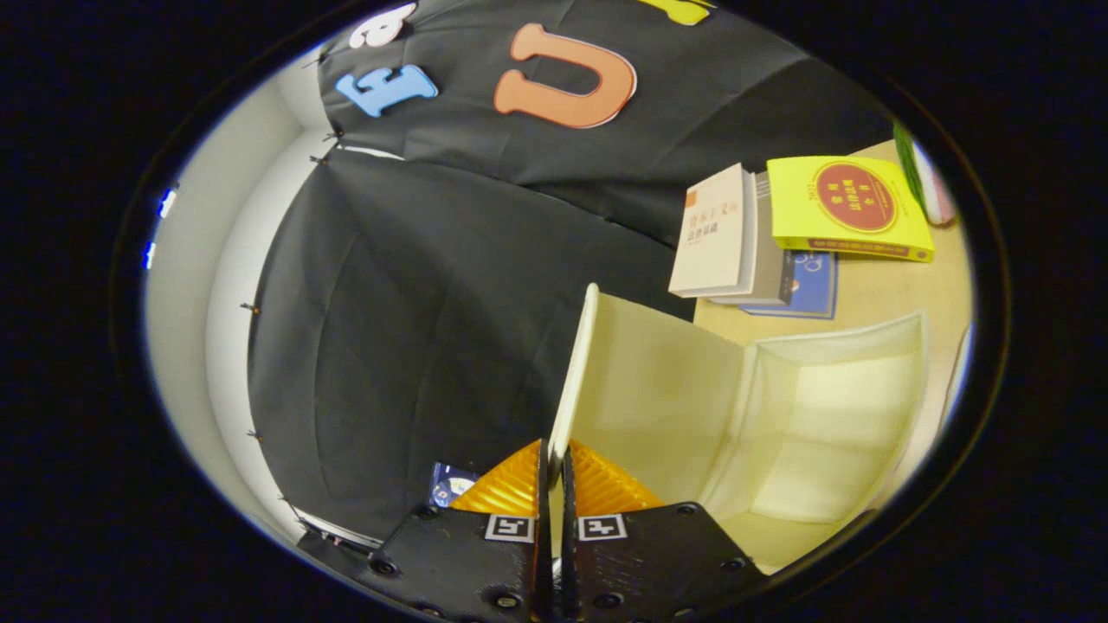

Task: Open the storage box then place both shoes into the box .Put the left shoe in first, then the right shoe, with the right side of both shoes facing outward in a uniform manner.

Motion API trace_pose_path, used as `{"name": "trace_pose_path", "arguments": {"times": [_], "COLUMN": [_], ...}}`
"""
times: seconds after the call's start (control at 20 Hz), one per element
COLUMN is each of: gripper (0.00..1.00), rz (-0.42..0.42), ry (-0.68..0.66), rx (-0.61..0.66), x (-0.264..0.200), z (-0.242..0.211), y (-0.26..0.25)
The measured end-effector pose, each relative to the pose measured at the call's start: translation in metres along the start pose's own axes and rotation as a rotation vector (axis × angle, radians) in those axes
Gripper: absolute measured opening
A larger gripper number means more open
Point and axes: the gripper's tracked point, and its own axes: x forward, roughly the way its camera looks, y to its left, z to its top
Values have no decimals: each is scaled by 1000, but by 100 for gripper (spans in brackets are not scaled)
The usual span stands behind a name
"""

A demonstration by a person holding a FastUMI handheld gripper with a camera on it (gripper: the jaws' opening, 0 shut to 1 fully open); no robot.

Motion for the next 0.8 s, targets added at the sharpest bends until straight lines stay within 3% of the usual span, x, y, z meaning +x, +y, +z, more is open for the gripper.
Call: {"name": "trace_pose_path", "arguments": {"times": [0.25,0.35,0.6,0.8], "gripper": [9,24,95,95], "rz": [-96,-154,-275,-336], "ry": [38,43,68,58], "rx": [10,20,14,-1], "x": [70,85,72,34], "z": [4,6,3,7], "y": [9,4,-16,-42]}}
